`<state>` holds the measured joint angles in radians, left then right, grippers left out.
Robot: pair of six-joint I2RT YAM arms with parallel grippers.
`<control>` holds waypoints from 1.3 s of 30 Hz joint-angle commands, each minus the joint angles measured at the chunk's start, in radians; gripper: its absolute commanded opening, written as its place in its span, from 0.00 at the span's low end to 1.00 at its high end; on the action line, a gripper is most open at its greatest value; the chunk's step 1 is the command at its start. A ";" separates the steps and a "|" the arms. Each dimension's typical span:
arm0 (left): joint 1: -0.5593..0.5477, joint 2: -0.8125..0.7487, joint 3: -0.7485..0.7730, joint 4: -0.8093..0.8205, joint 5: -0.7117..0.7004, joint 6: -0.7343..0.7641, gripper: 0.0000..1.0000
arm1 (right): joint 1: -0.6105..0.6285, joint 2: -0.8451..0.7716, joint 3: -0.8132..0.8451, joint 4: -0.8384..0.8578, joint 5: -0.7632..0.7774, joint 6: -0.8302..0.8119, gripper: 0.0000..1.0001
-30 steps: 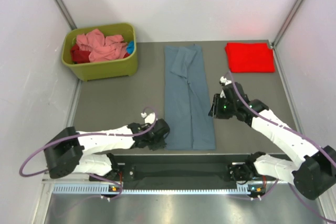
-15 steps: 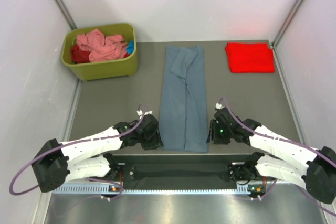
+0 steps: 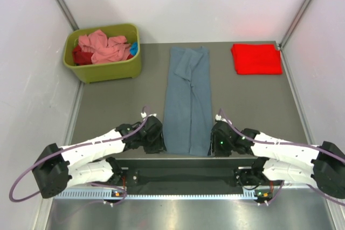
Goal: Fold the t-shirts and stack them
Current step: Fold the tshirt
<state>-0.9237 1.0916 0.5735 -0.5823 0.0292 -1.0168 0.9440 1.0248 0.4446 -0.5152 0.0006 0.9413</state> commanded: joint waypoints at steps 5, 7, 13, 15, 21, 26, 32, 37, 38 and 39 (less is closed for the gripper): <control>0.072 -0.032 -0.050 0.079 0.096 0.043 0.47 | 0.036 0.023 -0.007 0.021 0.098 0.045 0.32; 0.089 -0.015 -0.069 0.099 0.110 0.049 0.47 | 0.038 0.024 -0.014 0.023 0.102 0.045 0.28; 0.098 0.047 -0.081 0.144 0.133 0.064 0.47 | 0.041 -0.021 -0.023 0.018 0.110 0.039 0.03; 0.098 0.060 -0.087 0.157 0.133 0.064 0.44 | 0.041 -0.048 -0.024 -0.002 0.121 0.040 0.00; 0.102 0.082 -0.118 0.199 0.155 0.049 0.28 | 0.041 -0.066 -0.004 -0.028 0.122 0.031 0.00; 0.098 0.053 -0.109 0.203 0.190 0.029 0.00 | 0.041 -0.068 0.014 -0.045 0.130 0.028 0.00; 0.102 0.073 -0.017 0.196 0.190 0.041 0.00 | 0.041 -0.031 0.083 -0.057 0.188 -0.024 0.00; 0.138 0.168 0.113 0.193 0.153 0.064 0.00 | 0.012 0.084 0.221 -0.066 0.260 -0.151 0.00; 0.147 0.207 0.132 0.196 0.149 0.076 0.00 | 0.000 0.107 0.241 -0.066 0.269 -0.173 0.00; 0.157 0.229 0.155 0.199 0.146 0.084 0.00 | -0.031 0.153 0.278 -0.054 0.269 -0.199 0.00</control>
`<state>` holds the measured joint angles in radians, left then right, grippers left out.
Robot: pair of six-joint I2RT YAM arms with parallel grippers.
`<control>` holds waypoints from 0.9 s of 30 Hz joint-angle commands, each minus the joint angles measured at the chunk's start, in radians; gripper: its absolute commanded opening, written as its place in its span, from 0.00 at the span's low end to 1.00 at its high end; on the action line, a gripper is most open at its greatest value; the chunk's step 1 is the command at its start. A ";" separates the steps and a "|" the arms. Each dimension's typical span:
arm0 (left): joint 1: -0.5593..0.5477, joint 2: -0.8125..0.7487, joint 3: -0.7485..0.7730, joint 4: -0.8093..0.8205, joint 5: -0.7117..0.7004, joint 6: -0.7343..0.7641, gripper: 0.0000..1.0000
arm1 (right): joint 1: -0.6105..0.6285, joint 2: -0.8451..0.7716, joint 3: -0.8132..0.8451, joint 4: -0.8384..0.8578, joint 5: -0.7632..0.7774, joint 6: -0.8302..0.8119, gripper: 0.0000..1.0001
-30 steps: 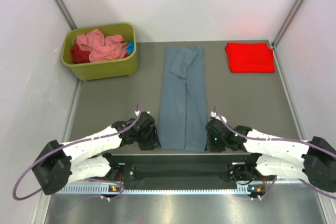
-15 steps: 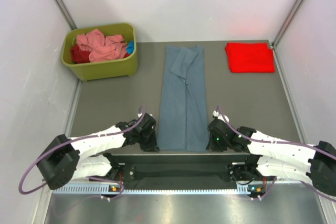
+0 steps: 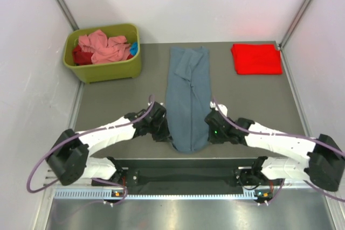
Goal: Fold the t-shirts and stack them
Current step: Fold the tshirt
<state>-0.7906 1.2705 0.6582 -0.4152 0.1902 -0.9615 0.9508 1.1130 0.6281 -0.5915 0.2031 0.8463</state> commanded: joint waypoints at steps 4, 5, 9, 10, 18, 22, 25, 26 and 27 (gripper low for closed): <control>0.128 0.182 0.225 0.036 0.001 0.078 0.00 | -0.128 0.174 0.191 0.038 0.067 -0.249 0.00; 0.140 0.232 0.260 0.029 -0.006 0.105 0.00 | -0.150 0.195 0.212 0.041 0.055 -0.271 0.00; 0.203 0.361 0.437 0.004 -0.029 0.170 0.00 | -0.251 0.319 0.342 0.073 0.007 -0.381 0.00; 0.232 0.389 0.501 0.006 -0.017 0.179 0.00 | -0.263 0.343 0.369 0.071 0.007 -0.412 0.00; 0.329 0.654 0.811 -0.013 -0.002 0.265 0.00 | -0.360 0.569 0.643 0.055 -0.002 -0.504 0.00; 0.361 0.737 0.914 0.059 -0.017 0.314 0.00 | -0.379 0.652 0.746 0.058 0.035 -0.535 0.00; 0.386 0.783 0.962 0.078 -0.009 0.323 0.00 | -0.409 0.712 0.815 0.059 0.029 -0.558 0.00; 0.390 0.802 0.975 0.075 -0.012 0.322 0.00 | -0.417 0.726 0.852 0.056 0.012 -0.564 0.00; 0.401 0.809 0.988 0.073 -0.014 0.320 0.00 | -0.434 0.758 0.872 0.053 0.007 -0.572 0.00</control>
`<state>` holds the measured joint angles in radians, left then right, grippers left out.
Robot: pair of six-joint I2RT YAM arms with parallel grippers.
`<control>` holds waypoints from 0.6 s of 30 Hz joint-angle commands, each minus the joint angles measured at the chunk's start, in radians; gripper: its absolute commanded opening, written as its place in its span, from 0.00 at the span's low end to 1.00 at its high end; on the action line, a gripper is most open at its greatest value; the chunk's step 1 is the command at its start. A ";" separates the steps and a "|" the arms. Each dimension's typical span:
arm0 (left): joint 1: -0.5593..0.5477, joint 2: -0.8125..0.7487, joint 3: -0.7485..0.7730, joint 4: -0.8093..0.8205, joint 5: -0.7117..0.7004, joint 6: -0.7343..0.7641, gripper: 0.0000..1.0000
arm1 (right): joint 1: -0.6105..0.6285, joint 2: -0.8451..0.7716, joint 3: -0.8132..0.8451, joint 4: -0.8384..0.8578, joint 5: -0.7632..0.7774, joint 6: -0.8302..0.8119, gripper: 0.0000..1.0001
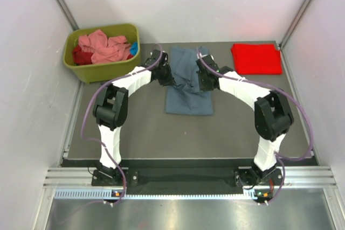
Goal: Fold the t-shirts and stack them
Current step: Fold the tshirt
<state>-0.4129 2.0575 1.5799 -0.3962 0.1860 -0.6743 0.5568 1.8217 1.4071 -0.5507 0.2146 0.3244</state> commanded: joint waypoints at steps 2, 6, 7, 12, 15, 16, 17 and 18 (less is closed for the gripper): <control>0.032 0.039 0.086 0.072 -0.011 0.033 0.00 | -0.054 0.077 0.153 -0.009 -0.011 -0.056 0.00; 0.057 0.056 0.075 0.181 0.044 0.025 0.00 | -0.099 0.149 0.233 -0.038 -0.056 -0.065 0.00; 0.065 0.065 0.080 0.191 0.049 0.022 0.00 | -0.104 0.162 0.248 -0.046 -0.078 -0.068 0.00; 0.077 0.125 0.147 0.189 0.056 0.033 0.00 | -0.121 0.235 0.311 -0.055 -0.087 -0.084 0.02; 0.085 0.165 0.186 0.189 0.078 0.041 0.00 | -0.135 0.264 0.325 -0.048 -0.093 -0.087 0.03; 0.086 0.180 0.190 0.197 0.092 0.045 0.00 | -0.139 0.271 0.328 -0.049 -0.095 -0.087 0.03; 0.088 0.188 0.196 0.201 0.098 0.050 0.00 | -0.144 0.275 0.334 -0.049 -0.096 -0.085 0.04; 0.088 0.196 0.218 0.195 0.093 0.053 0.02 | -0.150 0.283 0.339 -0.045 -0.100 -0.087 0.07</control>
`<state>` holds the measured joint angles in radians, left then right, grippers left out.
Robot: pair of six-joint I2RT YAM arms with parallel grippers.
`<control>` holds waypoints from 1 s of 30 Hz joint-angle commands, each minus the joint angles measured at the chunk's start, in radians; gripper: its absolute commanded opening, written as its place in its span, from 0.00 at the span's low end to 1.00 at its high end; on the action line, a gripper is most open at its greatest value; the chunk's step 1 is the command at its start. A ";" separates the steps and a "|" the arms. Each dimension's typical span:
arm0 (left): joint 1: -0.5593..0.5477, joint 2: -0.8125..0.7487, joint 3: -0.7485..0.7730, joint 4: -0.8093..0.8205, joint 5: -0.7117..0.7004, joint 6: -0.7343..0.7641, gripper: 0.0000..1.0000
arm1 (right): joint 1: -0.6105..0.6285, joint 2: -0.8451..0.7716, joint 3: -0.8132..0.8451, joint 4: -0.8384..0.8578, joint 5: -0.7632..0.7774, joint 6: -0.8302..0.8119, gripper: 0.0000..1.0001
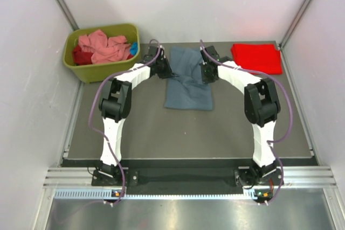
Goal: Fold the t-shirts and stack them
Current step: Fold the tshirt
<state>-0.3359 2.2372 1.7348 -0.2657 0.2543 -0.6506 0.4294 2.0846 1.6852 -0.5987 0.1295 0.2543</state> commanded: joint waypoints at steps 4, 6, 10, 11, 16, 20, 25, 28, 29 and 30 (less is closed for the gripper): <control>0.026 0.026 0.109 -0.022 -0.044 0.025 0.16 | -0.031 0.041 0.106 -0.009 -0.019 -0.039 0.20; 0.028 0.003 0.094 -0.029 -0.099 0.028 0.17 | -0.032 0.031 0.122 -0.018 -0.024 -0.052 0.28; 0.028 -0.050 0.095 -0.059 -0.170 0.063 0.26 | -0.032 -0.030 0.056 0.002 -0.014 -0.018 0.35; 0.028 -0.057 0.094 -0.064 -0.164 0.066 0.26 | -0.027 -0.062 0.015 0.013 -0.014 -0.006 0.35; 0.018 -0.129 0.051 -0.041 -0.084 0.074 0.25 | -0.012 -0.115 -0.062 0.043 -0.017 0.014 0.27; 0.014 -0.125 0.026 -0.018 0.008 0.083 0.24 | 0.006 -0.116 -0.068 0.034 -0.022 0.025 0.25; 0.014 -0.085 -0.017 0.051 0.112 0.068 0.23 | 0.012 -0.084 -0.055 0.051 -0.047 0.022 0.25; 0.014 -0.036 -0.004 0.062 0.111 0.059 0.23 | 0.011 -0.040 -0.033 0.069 -0.045 0.023 0.25; 0.014 -0.021 0.005 0.062 0.106 0.060 0.23 | 0.008 -0.014 -0.019 0.077 -0.045 0.023 0.25; 0.015 -0.005 0.026 0.060 0.099 0.063 0.23 | 0.005 0.001 -0.007 0.077 -0.048 0.023 0.25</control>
<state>-0.3225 2.1864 1.7325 -0.2615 0.3279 -0.5915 0.4343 2.0338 1.6218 -0.5690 0.0910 0.2657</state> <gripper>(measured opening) 0.229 0.249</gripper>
